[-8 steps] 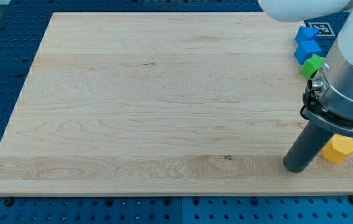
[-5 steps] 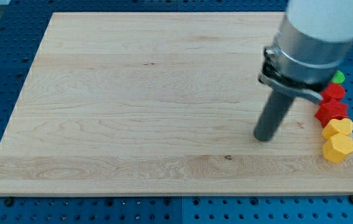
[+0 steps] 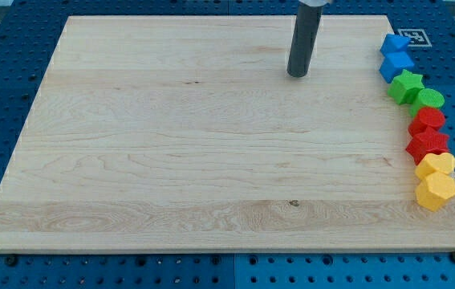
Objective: Place your arm at the top of the blue triangle
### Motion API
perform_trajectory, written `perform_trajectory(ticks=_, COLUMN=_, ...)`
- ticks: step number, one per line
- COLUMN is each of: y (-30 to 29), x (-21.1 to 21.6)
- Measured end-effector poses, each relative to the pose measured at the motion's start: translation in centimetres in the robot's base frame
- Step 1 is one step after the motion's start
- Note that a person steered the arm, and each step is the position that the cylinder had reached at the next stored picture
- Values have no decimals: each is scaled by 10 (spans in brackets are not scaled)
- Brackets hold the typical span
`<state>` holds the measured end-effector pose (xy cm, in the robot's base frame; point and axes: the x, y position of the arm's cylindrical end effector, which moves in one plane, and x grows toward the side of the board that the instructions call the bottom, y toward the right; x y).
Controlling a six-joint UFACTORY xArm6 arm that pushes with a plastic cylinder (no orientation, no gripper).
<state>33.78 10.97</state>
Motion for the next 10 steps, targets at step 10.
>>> perform_trajectory(ticks=10, y=8, x=-146)
